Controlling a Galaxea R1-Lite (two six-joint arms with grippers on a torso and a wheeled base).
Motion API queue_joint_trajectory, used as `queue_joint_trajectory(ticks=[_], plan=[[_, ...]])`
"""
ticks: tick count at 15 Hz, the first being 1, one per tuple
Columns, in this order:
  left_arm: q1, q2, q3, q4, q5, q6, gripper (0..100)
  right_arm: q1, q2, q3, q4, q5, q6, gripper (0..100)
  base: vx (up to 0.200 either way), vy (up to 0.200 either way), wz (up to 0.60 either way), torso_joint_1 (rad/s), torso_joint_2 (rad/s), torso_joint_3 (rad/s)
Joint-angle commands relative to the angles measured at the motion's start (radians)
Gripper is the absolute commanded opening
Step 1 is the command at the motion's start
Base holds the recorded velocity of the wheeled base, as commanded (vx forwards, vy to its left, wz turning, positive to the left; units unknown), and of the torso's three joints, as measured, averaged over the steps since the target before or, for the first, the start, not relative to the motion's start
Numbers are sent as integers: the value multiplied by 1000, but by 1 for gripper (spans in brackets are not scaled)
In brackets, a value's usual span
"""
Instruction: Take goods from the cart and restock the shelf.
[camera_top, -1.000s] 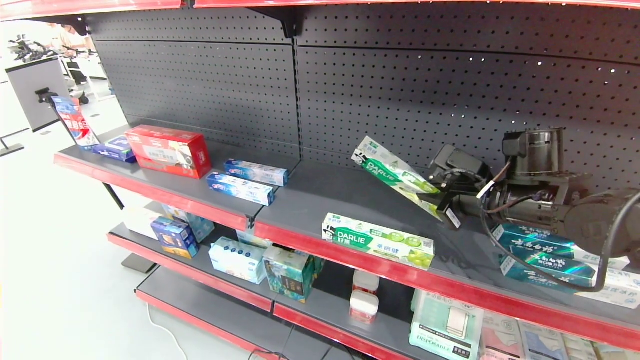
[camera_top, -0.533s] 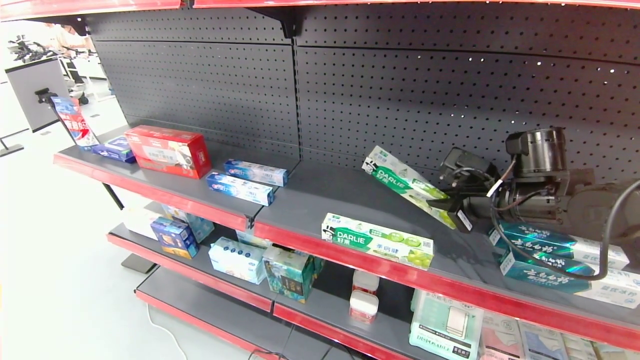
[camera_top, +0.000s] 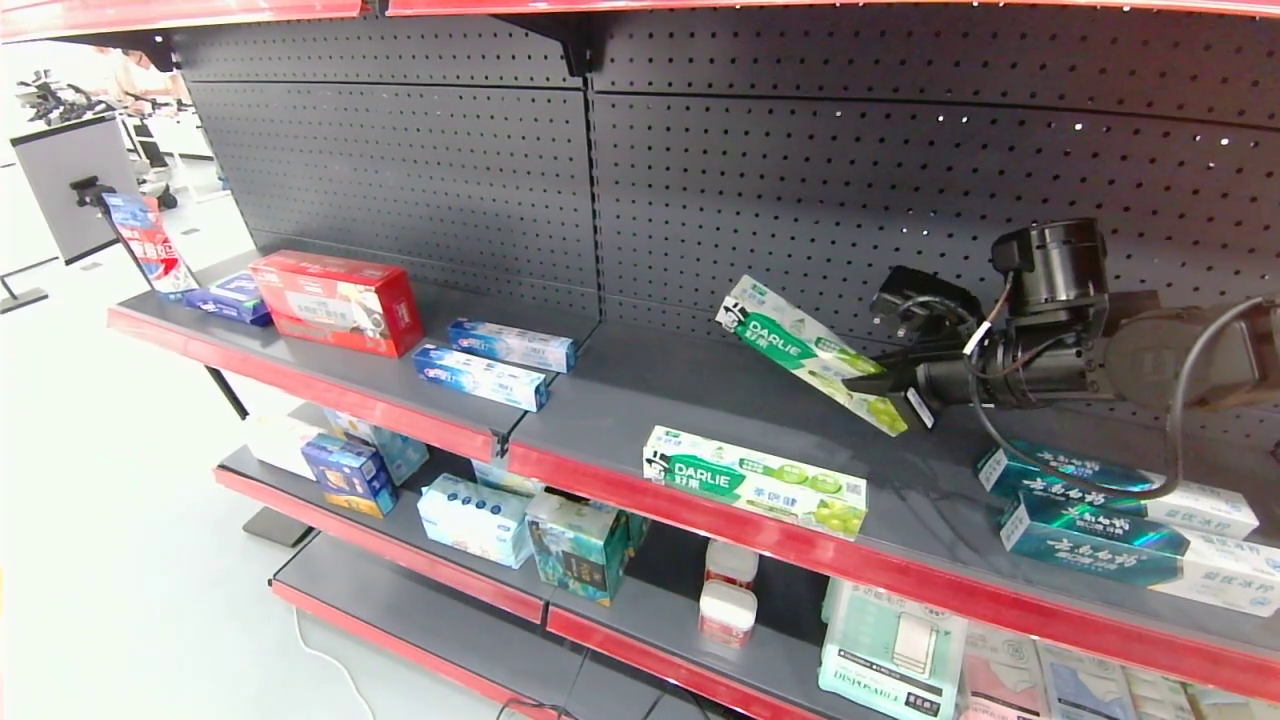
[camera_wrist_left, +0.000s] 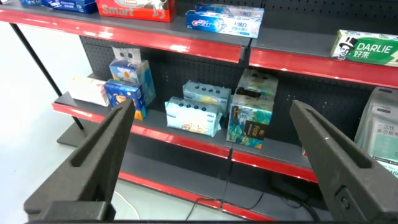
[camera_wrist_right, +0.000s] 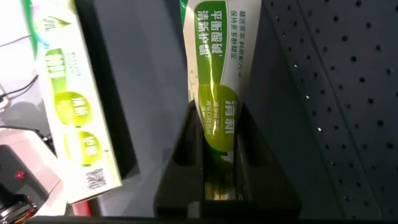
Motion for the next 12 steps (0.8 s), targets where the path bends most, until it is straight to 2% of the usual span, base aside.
queue_joint_trajectory(ticks=[1, 3, 8, 12], plan=[[0, 0, 0, 0, 0, 0, 100, -7, 15, -23, -1, 9, 0, 0, 0, 0, 0, 0, 0, 0], [0, 0, 0, 0, 0, 0, 100, -27, 26, -46, 10, 15, 2, 0, 0, 0, 0, 0, 0, 0], [0, 0, 0, 0, 0, 0, 100, -62, 51, -123, 137, 41, 0, 0, 0, 0, 0, 0, 0, 0], [0, 0, 0, 0, 0, 0, 100, -57, 89, -135, 145, 36, -7, 0, 0, 0, 0, 0, 0, 0]])
